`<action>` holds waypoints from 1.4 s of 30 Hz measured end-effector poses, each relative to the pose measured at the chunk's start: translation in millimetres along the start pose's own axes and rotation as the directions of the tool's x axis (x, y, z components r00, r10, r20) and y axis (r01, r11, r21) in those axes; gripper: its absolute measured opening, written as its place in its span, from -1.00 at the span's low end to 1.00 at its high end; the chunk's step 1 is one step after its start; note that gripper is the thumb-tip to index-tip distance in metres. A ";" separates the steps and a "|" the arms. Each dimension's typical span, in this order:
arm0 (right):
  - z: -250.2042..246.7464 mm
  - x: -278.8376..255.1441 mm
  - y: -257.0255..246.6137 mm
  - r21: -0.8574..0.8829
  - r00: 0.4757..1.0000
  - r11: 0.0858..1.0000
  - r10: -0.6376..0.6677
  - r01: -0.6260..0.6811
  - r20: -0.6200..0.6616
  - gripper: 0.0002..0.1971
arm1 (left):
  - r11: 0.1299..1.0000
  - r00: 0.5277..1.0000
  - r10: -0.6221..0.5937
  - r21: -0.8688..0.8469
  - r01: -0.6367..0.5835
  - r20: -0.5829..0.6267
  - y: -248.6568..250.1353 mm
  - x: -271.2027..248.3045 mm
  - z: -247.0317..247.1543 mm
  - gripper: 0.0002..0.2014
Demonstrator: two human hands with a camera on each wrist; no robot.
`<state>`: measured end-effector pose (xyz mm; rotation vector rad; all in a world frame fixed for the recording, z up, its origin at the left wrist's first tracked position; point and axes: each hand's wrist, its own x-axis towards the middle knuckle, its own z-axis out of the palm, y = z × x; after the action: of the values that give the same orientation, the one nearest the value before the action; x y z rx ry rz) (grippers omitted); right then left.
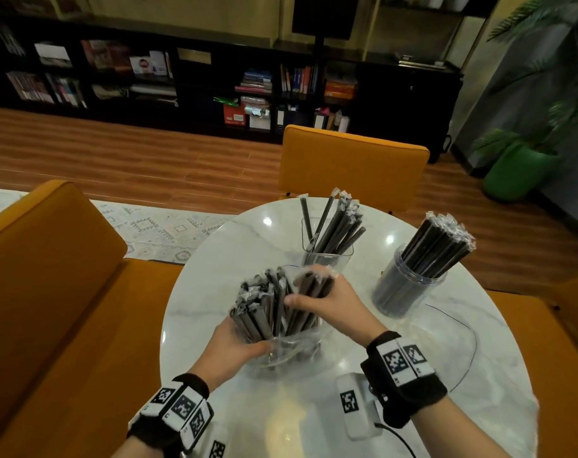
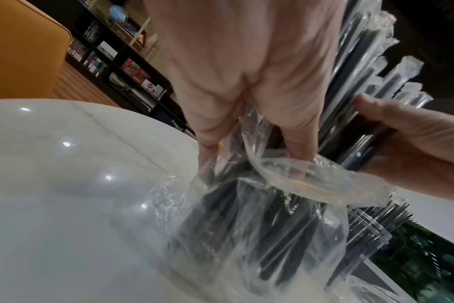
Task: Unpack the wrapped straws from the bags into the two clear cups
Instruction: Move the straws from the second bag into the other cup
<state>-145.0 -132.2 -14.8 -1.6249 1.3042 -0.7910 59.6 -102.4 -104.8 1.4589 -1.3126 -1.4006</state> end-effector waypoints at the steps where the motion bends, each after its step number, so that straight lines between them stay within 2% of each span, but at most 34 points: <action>1: -4.0 -0.4 -1.8 0.057 0.999 0.998 0.012 -0.010 -0.035 -0.70 | 1.000 1.000 -0.003 -0.003 0.003 0.002 0.1 0.3 0.0 -0.52; 5: -20.8 -2.2 -20.2 0.143 0.987 0.989 -0.001 0.024 -0.158 -0.85 | 1.000 1.000 0.014 -0.014 -0.014 0.013 4.1 -0.7 2.6 -0.68; 7: -30.4 -3.5 -36.8 0.181 0.981 0.983 -0.001 0.037 -0.192 -0.90 | 1.000 1.000 0.016 -0.007 -0.016 0.006 2.6 0.2 2.6 -0.66; 10: -52.3 -3.1 -69.1 0.258 0.973 0.963 -0.023 0.083 -0.228 -0.85 | 1.000 1.000 -0.006 -0.014 0.006 0.001 -0.3 2.1 1.2 -0.58; 13: -86.3 1.6 -111.5 0.288 0.959 0.933 -0.148 0.217 -0.242 -0.85 | 0.999 1.000 -0.024 -0.037 0.024 0.009 -2.4 1.6 0.2 -0.54; 16: -120.1 11.3 -152.2 0.334 0.909 0.864 -0.278 0.378 -0.311 -0.84 | 0.997 0.999 -0.040 -0.068 0.040 0.005 -4.6 0.8 0.1 -0.54; 20: -137.1 43.1 -172.8 0.215 0.804 0.821 -0.404 0.529 -0.437 -0.87 | 0.998 0.999 -0.032 -0.046 0.033 0.010 -3.1 0.3 1.6 -0.62; 22: -125.3 67.8 -157.8 0.099 0.793 0.869 -0.390 0.485 -0.468 -0.85 | 0.998 1.000 -0.030 -0.051 0.030 0.009 -2.9 0.5 1.6 -0.60; 25: -94.0 99.6 -105.2 0.006 0.873 0.965 -0.233 0.261 -0.429 -0.86 | 0.998 1.000 -0.025 -0.050 0.025 -0.002 -2.4 0.0 1.2 -0.58; 27: -76.1 107.0 -68.1 0.018 0.916 0.995 -0.083 0.097 -0.392 -0.63 | 0.999 1.000 -0.022 -0.044 0.022 -0.011 -2.6 0.1 0.4 -0.57; 30: -69.5 105.8 -41.2 0.049 0.910 0.999 0.024 -0.004 -0.413 -0.43 | 0.998 0.999 -0.035 -0.050 0.035 -0.017 -5.3 1.0 -1.3 -0.53; 34: -92.7 100.4 -46.0 -0.097 0.903 0.995 -0.058 0.018 -0.425 -0.40 | 0.998 0.999 -0.046 -0.046 0.045 -0.013 -5.8 1.2 -0.8 -0.52; 38: -114.5 90.1 -61.6 -0.245 0.910 0.968 -0.152 0.057 -0.387 -0.44 | 0.998 0.999 -0.045 -0.043 0.045 -0.010 -5.1 2.0 -0.6 -0.48; 41: -109.0 87.9 -67.6 -0.445 0.905 0.892 -0.250 0.077 -0.344 -0.45 | 0.998 0.999 -0.044 -0.043 0.044 0.000 -2.7 0.9 -0.2 -0.48; 42: -103.9 91.3 -66.6 -0.496 0.920 0.867 -0.236 0.055 -0.311 -0.44 | 0.998 0.999 -0.041 -0.044 0.041 0.004 -0.4 -0.4 0.1 -0.51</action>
<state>-187.0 -241.9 84.1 -2.0591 1.7599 -0.9470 59.6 -101.9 -105.1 1.4620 -1.2521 -1.4493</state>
